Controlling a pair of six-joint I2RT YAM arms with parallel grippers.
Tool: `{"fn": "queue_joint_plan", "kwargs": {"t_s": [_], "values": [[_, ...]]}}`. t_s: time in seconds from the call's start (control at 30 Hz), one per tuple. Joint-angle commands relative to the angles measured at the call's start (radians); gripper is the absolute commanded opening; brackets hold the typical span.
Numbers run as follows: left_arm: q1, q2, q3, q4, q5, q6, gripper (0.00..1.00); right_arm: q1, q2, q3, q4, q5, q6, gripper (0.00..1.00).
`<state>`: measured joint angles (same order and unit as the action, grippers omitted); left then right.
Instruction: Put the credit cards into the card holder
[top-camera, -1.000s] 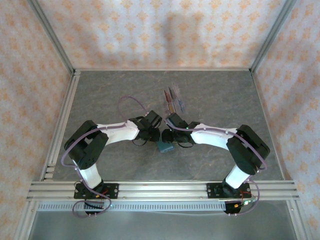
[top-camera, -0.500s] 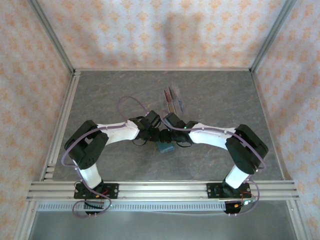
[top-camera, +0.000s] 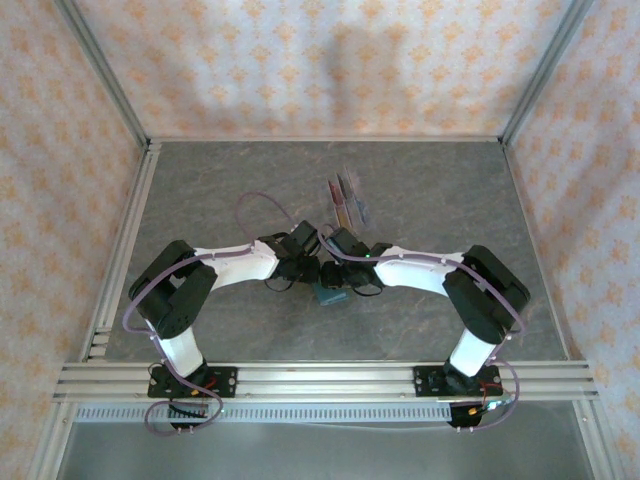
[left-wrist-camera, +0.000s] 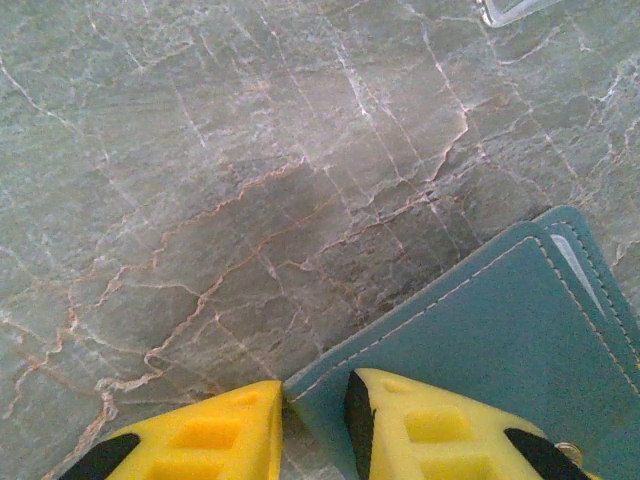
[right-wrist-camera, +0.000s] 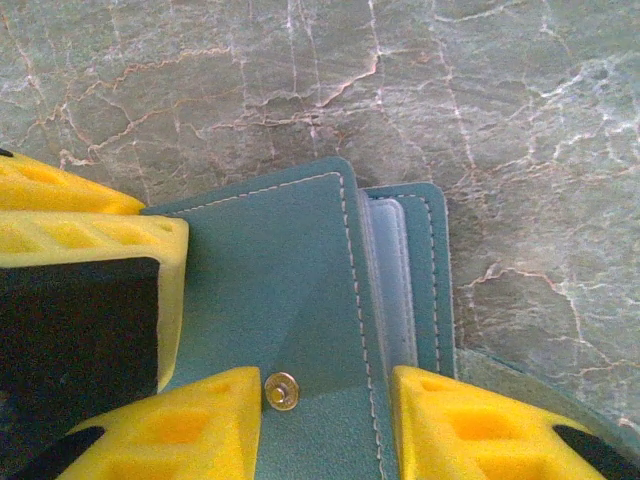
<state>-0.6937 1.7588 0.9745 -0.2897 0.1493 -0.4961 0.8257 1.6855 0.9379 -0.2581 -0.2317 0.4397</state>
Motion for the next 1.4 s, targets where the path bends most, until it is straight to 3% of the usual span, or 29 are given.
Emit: {"fn": "queue_joint_plan", "kwargs": {"t_s": [0.0, 0.2, 0.73, 0.93, 1.17, 1.37], "values": [[-0.017, 0.094, -0.027, -0.035, 0.062, 0.004, 0.26, 0.002, -0.039, 0.01, -0.022, 0.031, -0.015, 0.37], [-0.017, 0.097, -0.027, -0.034, 0.064, 0.004, 0.26, 0.017, -0.039, 0.033, -0.057, 0.066, -0.028, 0.37], [-0.018, 0.099, -0.025, -0.027, 0.085, 0.001, 0.26, 0.029, -0.058, 0.047, -0.043, 0.027, -0.035, 0.19], [-0.014, 0.058, -0.049, 0.014, 0.156, -0.006, 0.26, 0.023, -0.094, 0.03, -0.025, 0.024, -0.023, 0.0], [0.069, -0.027, -0.14, 0.137, 0.323, -0.059, 0.3, -0.013, -0.212, -0.047, -0.035, 0.065, -0.02, 0.0], [0.079, -0.068, -0.17, 0.187, 0.367, -0.075, 0.37, -0.02, -0.248, -0.064, -0.08, 0.111, -0.026, 0.0]]}}
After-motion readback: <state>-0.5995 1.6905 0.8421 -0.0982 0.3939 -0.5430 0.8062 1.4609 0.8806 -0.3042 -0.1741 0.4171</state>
